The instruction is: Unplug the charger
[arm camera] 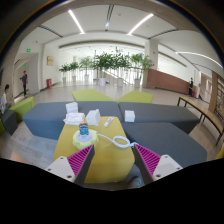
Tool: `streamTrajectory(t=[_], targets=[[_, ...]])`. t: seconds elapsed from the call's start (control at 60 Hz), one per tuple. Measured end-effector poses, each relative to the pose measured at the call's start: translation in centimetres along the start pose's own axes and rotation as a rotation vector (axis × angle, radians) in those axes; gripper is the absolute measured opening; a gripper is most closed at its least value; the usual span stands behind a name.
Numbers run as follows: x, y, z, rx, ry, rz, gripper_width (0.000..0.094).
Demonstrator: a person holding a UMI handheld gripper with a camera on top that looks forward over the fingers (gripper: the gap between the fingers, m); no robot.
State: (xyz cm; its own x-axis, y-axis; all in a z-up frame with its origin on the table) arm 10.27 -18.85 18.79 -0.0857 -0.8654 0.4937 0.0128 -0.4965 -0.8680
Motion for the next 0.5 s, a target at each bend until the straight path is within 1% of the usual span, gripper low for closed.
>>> streamTrajectory(t=[0.05, 0.067, 0.167, 0.183, 0.2, 0.217, 0.233, 0.25, 0.333, 0.35, 0.383, 0.5], targets=[[0.5, -0.9, 1.5, 0.001, 0.007, -0.006, 0.0820], [-0.3, 0.0, 0.1, 0.001, 0.008, -0.005, 0.0824], [-1.1, -0.1, -0.3, 0.012, -0.001, -0.012, 0.0822], [-1.7, -0.1, -1.4, 0.014, -0.004, -0.016, 0.0824], [-1.9, -1.2, 1.2, 0.018, -0.013, -0.021, 0.0821], [-2.4, -1.4, 1.5, 0.020, -0.018, -0.025, 0.0821], [-1.7, -1.4, 0.7, 0.021, -0.023, -0.031, 0.0822], [-2.8, -0.8, -0.4, 0.020, -0.026, -0.030, 0.0821], [-5.7, -1.5, -2.0, 0.022, -0.066, -0.035, 0.0821], [-4.9, -1.1, -4.4, 0.022, -0.070, -0.038, 0.0822], [-7.7, -1.7, -3.8, 0.019, -0.094, -0.041, 0.0823], [-12.9, -1.7, -7.9, 0.006, -0.161, -0.058, 0.0820]])
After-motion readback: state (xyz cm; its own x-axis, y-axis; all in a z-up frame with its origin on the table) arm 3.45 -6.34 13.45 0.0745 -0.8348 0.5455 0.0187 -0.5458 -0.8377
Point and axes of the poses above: the point between the fingertips, and its own axes, seen from behind it with the camera up: z to the right, y down, x backward, against the way the camera looks, the point moved 3 cm from there along x, backward, against the way the camera looks, and after that the axes turned 2 degrees about -z, right-handed, at the moved point
